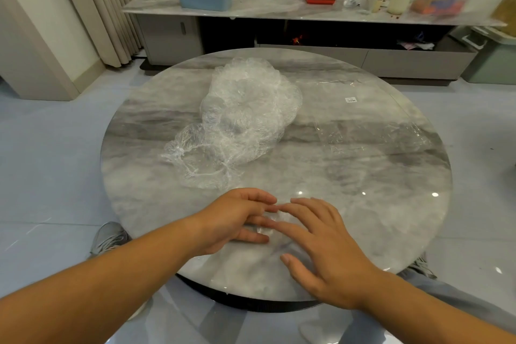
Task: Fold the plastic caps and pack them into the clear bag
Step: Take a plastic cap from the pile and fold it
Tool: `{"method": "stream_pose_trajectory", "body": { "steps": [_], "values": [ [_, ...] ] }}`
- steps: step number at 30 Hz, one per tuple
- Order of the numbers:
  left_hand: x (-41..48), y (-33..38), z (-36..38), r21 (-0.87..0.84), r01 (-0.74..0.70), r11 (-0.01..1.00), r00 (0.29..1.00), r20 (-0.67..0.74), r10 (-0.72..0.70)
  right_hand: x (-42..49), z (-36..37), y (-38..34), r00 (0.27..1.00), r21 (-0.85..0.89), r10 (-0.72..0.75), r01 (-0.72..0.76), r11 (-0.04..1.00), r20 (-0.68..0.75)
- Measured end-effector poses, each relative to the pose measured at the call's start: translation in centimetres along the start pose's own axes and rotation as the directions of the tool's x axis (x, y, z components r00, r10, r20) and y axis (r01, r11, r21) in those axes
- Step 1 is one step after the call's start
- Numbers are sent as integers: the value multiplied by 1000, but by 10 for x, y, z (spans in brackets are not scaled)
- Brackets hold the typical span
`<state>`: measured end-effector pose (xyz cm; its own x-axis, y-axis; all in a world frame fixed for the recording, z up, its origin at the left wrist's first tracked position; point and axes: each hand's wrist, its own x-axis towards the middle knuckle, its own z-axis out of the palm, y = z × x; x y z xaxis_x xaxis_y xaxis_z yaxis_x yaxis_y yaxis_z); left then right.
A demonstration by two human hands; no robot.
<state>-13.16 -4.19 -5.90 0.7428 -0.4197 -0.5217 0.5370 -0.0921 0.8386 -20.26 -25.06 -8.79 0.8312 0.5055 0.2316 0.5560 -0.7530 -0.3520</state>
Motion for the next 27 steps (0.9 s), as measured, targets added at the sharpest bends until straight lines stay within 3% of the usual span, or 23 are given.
{"method": "stream_pose_trajectory", "body": {
  "steps": [3,6,8,11,15,19,21,25,27],
  "values": [
    [0,0,1,16,4,1000,1000,19,-4,2,5,2,998,-54,-13,17,998,66],
    [1,3,-1,58,-22,998,998,-59,25,-1,7,10,997,-82,40,-35,996,68],
    [4,4,-4,219,-105,970,978,-155,141,-4,7,14,997,-70,60,-56,996,56],
    [12,6,-10,581,-161,798,927,-188,324,-4,8,15,997,-47,56,-53,997,61],
    [18,10,-8,732,-111,672,954,-110,278,-1,5,13,996,5,9,-9,1000,86],
    [21,13,-4,764,-45,644,974,-110,199,0,4,16,996,149,11,-25,988,91],
    [21,13,-5,731,-2,682,985,-116,127,1,4,17,997,243,62,-73,967,53],
    [19,13,-7,660,24,751,990,-118,73,10,1,15,948,361,269,-194,912,-171],
    [18,12,-9,593,33,805,994,-105,37,19,-3,13,887,385,428,-339,858,-172]
  ]
}}
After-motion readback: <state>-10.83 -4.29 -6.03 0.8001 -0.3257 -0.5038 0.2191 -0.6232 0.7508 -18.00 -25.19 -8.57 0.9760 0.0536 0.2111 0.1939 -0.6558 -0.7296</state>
